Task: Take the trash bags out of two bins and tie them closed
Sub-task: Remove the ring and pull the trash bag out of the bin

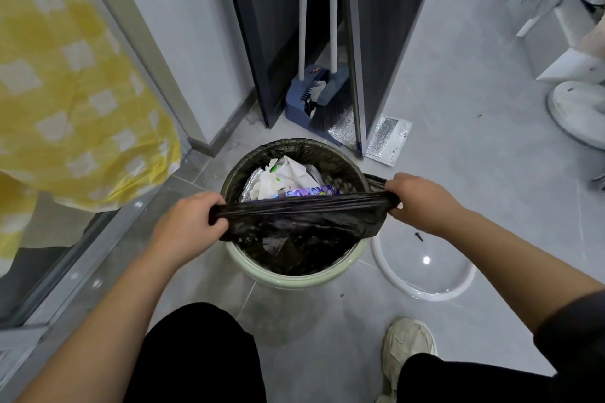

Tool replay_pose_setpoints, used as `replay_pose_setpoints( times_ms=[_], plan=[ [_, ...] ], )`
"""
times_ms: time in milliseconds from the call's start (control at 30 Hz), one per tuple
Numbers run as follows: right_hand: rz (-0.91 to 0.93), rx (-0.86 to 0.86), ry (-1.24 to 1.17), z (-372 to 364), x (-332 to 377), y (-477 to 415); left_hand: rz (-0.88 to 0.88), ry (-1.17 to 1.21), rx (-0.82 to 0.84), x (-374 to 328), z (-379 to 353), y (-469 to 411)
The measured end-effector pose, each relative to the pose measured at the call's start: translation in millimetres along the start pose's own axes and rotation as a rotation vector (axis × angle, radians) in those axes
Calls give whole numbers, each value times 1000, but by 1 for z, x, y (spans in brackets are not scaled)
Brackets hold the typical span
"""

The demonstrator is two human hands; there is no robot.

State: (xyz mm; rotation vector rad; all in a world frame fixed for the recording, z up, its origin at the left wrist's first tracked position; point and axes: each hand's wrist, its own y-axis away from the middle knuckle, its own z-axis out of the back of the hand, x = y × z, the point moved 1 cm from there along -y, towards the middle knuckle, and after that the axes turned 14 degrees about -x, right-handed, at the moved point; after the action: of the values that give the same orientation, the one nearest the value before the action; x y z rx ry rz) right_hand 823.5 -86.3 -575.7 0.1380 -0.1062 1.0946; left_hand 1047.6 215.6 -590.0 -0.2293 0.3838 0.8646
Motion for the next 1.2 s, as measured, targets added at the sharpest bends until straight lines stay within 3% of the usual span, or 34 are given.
replay_pose_setpoints(
  times_ms=[133, 300, 433, 567, 700, 833, 933, 1067, 1133, 1200],
  plan=[
    [-83, -123, 59, 2, -10, -9, 23, -83, -94, 8, 5, -15],
    [-213, -296, -7, 2, -5, -19, 211, -79, -300, -9, 10, -23],
    [-350, -201, -4, 0, -5, -28, 344, -164, -226, -7, 7, -35],
    [-389, -74, 254, 1, -6, -31, 354, -416, -79, -5, 3, -50],
    [-526, -85, 168, -3, -11, -37, 431, -540, -43, -12, 3, -67],
    [-693, -234, -279, -8, -14, -49, 429, -347, -241, -16, -3, -84],
    [-756, -363, -772, -9, -11, -59, 438, -41, -477, -25, -1, -85],
    [-770, -464, -1135, 10, -1, -61, 483, 337, -709, -33, 9, -77],
    [-748, -464, -1184, 18, 0, -58, 521, 437, -722, -33, 14, -70],
    [-628, -422, -981, 27, 0, -50, 490, 433, -678, -31, 18, -62]
  ],
)
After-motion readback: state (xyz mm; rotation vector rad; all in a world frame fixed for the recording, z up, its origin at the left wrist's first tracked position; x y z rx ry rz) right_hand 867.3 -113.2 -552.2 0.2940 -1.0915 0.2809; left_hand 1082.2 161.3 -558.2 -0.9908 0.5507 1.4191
